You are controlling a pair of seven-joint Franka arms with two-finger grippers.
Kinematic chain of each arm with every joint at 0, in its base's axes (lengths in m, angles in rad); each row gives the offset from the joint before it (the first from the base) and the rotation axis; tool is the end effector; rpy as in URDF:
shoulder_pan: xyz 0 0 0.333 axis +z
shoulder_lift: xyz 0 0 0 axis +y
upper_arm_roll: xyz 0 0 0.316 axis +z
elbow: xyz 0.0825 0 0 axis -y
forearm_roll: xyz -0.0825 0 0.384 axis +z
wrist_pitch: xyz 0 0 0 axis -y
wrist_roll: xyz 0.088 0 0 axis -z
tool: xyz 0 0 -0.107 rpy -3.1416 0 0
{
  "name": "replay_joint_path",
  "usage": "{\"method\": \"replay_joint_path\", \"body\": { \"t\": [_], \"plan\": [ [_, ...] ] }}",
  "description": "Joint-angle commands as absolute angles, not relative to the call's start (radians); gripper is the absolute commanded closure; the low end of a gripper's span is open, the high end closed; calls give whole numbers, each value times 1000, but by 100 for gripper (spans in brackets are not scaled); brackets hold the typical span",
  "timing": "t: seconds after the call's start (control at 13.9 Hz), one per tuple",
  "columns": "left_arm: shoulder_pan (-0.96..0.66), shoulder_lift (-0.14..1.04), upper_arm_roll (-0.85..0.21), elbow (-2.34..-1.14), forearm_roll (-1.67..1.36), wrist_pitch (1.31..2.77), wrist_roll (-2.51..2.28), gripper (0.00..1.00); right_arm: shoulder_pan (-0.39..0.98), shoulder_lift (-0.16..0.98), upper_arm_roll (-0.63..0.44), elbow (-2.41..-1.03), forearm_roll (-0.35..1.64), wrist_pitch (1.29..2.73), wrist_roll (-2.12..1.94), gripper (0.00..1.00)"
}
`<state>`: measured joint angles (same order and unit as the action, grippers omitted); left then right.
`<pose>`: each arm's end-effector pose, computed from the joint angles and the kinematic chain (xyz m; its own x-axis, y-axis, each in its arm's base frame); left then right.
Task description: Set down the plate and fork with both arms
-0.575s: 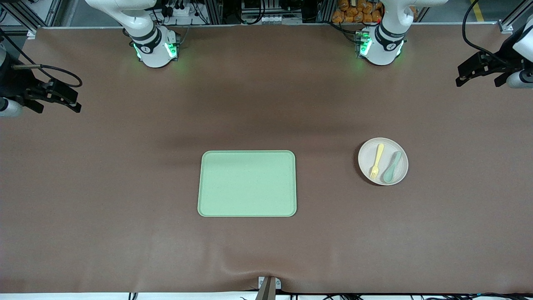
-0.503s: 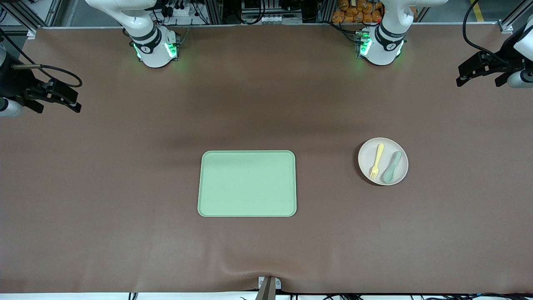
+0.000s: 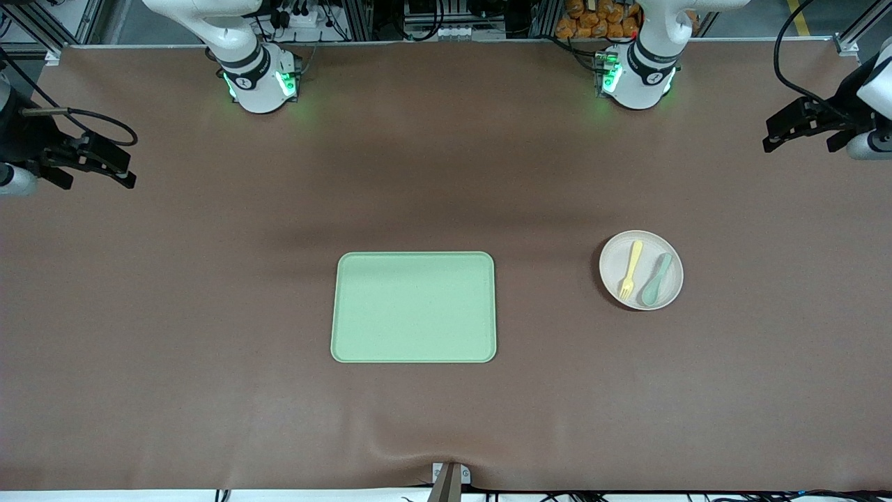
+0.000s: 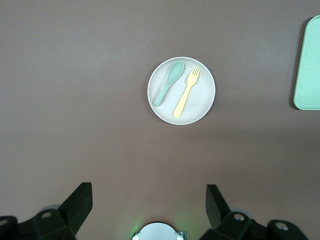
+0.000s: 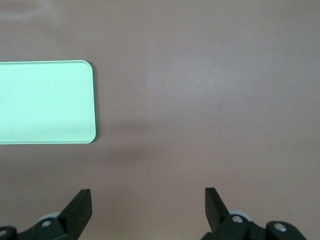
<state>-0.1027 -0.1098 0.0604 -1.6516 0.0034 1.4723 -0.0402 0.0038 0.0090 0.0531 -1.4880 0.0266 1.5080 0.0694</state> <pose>0.5089 -0.0193 0.6368 0.9976 -0.0025 -0.0697 -0.0025 -1.0000 0.0004 0.5503 0.0342 0.6529 0.9999 -0.0108 0.0091 -0.0106 -0.9996 -0.0277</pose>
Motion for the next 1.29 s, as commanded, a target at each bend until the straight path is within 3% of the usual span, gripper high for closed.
{"method": "replay_joint_path", "body": {
  "t": [0.0,1.22],
  "plan": [
    [-104,-94,58,-1629,21,1463,-41,0,-14,12,61,-1479,31,1500,52,0],
    [-100,-52,55,-1651,17,1512,-35,0,-12,12,61,-1479,32,1500,52,0]
  ]
}}
